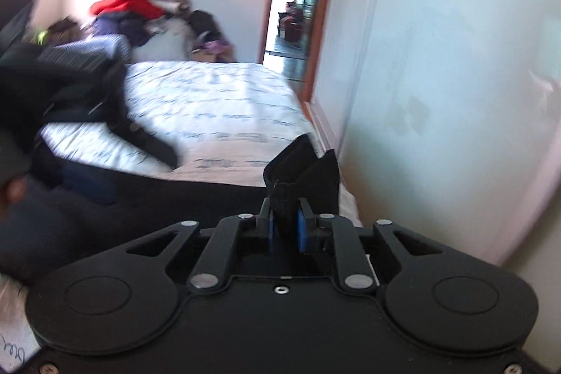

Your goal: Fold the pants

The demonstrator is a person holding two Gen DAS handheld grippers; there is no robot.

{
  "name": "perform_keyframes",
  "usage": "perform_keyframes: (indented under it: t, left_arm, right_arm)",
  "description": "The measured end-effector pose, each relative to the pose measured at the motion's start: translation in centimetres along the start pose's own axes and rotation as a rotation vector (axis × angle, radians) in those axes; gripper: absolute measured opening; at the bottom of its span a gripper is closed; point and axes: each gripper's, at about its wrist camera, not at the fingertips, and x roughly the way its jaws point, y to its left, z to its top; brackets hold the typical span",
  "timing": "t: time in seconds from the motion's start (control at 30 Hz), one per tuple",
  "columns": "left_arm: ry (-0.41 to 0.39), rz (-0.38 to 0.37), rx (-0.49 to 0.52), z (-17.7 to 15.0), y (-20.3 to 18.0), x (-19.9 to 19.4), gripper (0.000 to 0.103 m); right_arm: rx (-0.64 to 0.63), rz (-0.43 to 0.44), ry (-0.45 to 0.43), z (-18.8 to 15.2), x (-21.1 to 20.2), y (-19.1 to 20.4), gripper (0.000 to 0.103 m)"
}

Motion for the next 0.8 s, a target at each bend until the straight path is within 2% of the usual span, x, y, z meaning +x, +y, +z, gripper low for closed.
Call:
perform_keyframes:
  t: [0.07, 0.13, 0.2, 0.27, 0.3, 0.33, 0.37, 0.43, 0.53, 0.63, 0.7, 0.8]
  left_arm:
    - [0.017, -0.026, 0.004, 0.2, -0.7, 0.9, 0.101]
    - [0.049, -0.007, -0.014, 0.4, -0.8, 2.3, 0.101]
    - [0.063, 0.007, -0.064, 0.5, -0.2, 3.6, 0.099]
    - [0.065, -0.015, -0.13, 0.5, 0.6, 4.2, 0.098]
    - [0.054, -0.033, -0.153, 0.6, 0.9, 4.0, 0.093]
    - [0.044, -0.05, -0.16, 0.6, 1.0, 3.9, 0.083]
    - [0.047, -0.063, -0.156, 0.7, 0.9, 3.8, 0.076]
    - [0.058, -0.061, -0.153, 0.7, 1.0, 3.8, 0.049]
    - [0.035, -0.043, -0.144, 0.5, 1.3, 3.4, 0.025]
    - [-0.001, -0.025, -0.124, 0.2, 1.8, 2.8, 0.01]
    - [-0.017, -0.006, -0.089, 0.2, 1.6, 2.4, 0.005]
    - [-0.035, 0.002, -0.049, 0.4, 0.8, 2.1, 0.003]
  right_arm:
    - [-0.036, 0.034, -0.002, 0.0, 0.1, 1.2, 0.014]
    - [-0.063, 0.051, -0.01, 0.2, 0.0, 2.1, 0.014]
    - [-0.088, 0.064, -0.027, 0.2, -0.4, 2.6, 0.014]
    - [-0.133, 0.066, -0.043, 0.1, -0.8, 3.1, 0.014]
    - [-0.151, 0.065, -0.043, 0.0, -1.0, 3.3, 0.014]
    - [-0.167, 0.067, -0.038, -0.1, -1.1, 3.3, 0.014]
    - [-0.181, 0.074, -0.032, -0.1, -1.1, 3.4, 0.014]
    - [-0.202, 0.095, -0.033, -0.3, -1.3, 3.5, 0.014]
    - [-0.237, 0.11, -0.04, -0.5, -1.5, 4.2, 0.014]
    - [-0.25, 0.115, -0.033, -0.7, -1.3, 4.5, 0.014]
    - [-0.26, 0.116, -0.028, -0.7, -1.4, 4.1, 0.014]
    - [-0.276, 0.107, -0.032, -0.4, -1.0, 4.0, 0.014]
